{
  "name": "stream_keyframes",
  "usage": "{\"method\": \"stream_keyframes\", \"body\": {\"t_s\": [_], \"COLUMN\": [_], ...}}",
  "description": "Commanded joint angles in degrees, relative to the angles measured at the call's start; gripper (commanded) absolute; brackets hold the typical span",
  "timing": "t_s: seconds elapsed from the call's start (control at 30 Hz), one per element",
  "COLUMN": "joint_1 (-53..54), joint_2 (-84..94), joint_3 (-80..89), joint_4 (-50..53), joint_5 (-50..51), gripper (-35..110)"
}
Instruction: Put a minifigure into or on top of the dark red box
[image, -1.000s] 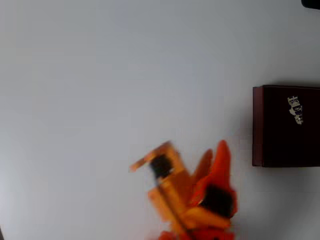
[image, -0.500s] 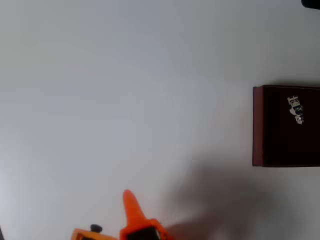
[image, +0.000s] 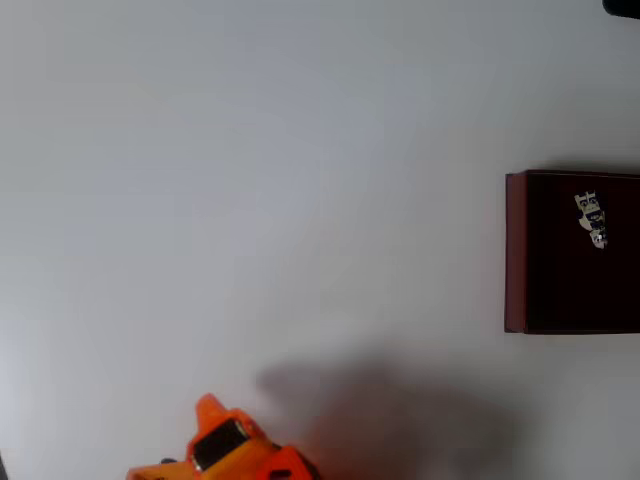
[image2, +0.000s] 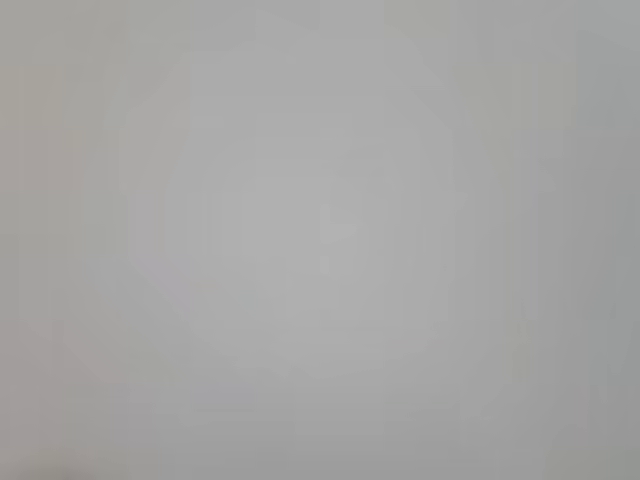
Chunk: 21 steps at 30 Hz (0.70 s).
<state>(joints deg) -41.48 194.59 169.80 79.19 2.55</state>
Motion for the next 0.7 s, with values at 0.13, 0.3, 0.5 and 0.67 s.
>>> {"method": "stream_keyframes", "body": {"t_s": [0.13, 0.3, 0.5, 0.67], "joint_1": [-2.9, -4.13, -4.39, -3.87], "joint_2": [0.88, 0.88, 0.88, 0.88], "joint_3": [3.34, 3.34, 3.34, 3.25], "joint_4": [-1.49, -1.49, -1.49, -1.41], "joint_5": [-1.85, -2.99, -3.16, -3.69], "gripper": [0, 0, 0, 0]}}
